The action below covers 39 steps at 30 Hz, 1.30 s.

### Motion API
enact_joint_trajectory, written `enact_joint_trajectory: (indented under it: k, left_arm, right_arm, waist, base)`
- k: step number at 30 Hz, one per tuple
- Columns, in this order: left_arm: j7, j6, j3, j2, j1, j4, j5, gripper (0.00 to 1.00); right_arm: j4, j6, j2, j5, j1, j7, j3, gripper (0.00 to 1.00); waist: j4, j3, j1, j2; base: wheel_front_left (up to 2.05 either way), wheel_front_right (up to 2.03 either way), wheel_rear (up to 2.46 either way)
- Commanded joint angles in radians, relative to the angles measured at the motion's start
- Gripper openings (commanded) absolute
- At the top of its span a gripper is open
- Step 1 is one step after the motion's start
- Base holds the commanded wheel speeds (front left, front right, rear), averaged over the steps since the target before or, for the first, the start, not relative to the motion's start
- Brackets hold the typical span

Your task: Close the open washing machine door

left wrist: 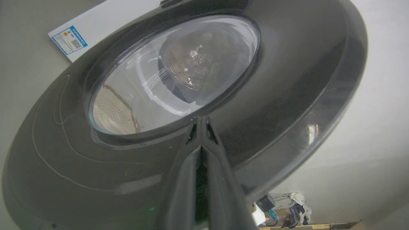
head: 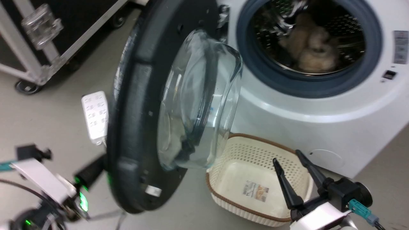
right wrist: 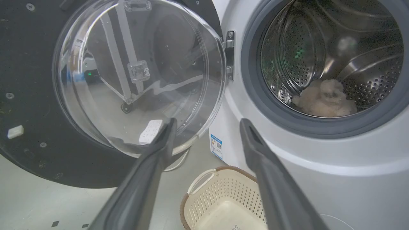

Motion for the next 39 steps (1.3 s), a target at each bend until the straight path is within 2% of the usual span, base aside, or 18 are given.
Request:
enact_joint_trajectory:
  k: [1, 2, 8, 12, 17, 22, 28, 29, 34, 39]
  left_arm:
    - [0.005, 0.004, -0.018, -0.014, 0.033, -0.023, -0.009, 0.00]
    - [0.005, 0.011, -0.056, -0.033, 0.089, -0.070, -0.021, 0.00]
    - [-0.042, 0.008, -0.169, -0.049, 0.194, -0.134, -0.077, 0.00]
    - [-0.140, 0.000, -0.297, -0.050, 0.223, -0.132, -0.157, 0.00]
    - [-0.256, -0.030, -0.433, -0.050, 0.203, -0.103, -0.181, 0.00]
    - [-0.364, -0.055, -0.523, -0.050, 0.122, -0.040, -0.207, 0.00]
    - [-0.509, -0.076, -0.573, -0.050, -0.023, 0.087, -0.249, 0.00]
    - [-0.590, -0.080, -0.593, -0.050, -0.115, 0.157, -0.289, 0.00]
    - [-0.724, -0.085, -0.618, -0.050, -0.285, 0.309, -0.318, 0.00]
    - [-0.821, -0.086, -0.656, -0.050, -0.411, 0.423, -0.355, 0.00]
  right_arm:
    - [0.003, 0.001, 0.006, -0.007, 0.013, -0.005, -0.009, 1.00]
    - [0.004, 0.001, 0.012, -0.016, 0.018, -0.005, -0.027, 1.00]
    - [0.003, 0.001, 0.019, -0.046, 0.024, -0.005, -0.086, 1.00]
    - [0.005, 0.001, 0.013, -0.054, 0.018, -0.005, -0.109, 1.00]
    - [0.001, 0.001, 0.002, -0.058, 0.002, -0.004, -0.129, 1.00]
    - [0.006, 0.001, 0.008, -0.059, -0.023, -0.004, -0.153, 1.00]
    - [0.015, 0.001, 0.026, -0.052, -0.043, -0.004, -0.171, 1.00]
    - [0.019, 0.001, 0.036, -0.043, -0.053, -0.004, -0.169, 1.00]
    - [0.027, 0.001, 0.051, -0.031, -0.066, -0.004, -0.150, 1.00]
    - [0.034, 0.001, 0.060, -0.028, -0.073, -0.004, -0.134, 1.00]
  waist:
    - [-0.030, -0.023, 0.0002, 0.0000]
    - [-0.055, -0.032, 0.0002, 0.0000]
    - [-0.134, -0.018, 0.0002, 0.0000]
    - [-0.215, 0.016, 0.0002, 0.0000]
    - [-0.332, 0.080, 0.0002, 0.0000]
    - [-0.459, 0.142, 0.0002, 0.0000]
    - [-0.594, 0.200, 0.0002, 0.0000]
    - [-0.645, 0.225, 0.0002, 0.0000]
    - [-0.696, 0.251, 0.0002, 0.0000]
    - [-0.705, 0.252, 0.0002, 0.0000]
  base:
    - [0.00, 0.00, 0.00]
    - [0.00, 0.00, 0.00]
    - [0.00, 0.00, 0.00]
    - [0.00, 0.00, 0.00]
    - [0.00, 0.00, 0.00]
    - [0.00, 0.00, 0.00]
    - [0.00, 0.00, 0.00]
    - [0.00, 0.00, 0.00]
    - [0.00, 0.00, 0.00]
    - [0.00, 0.00, 0.00]
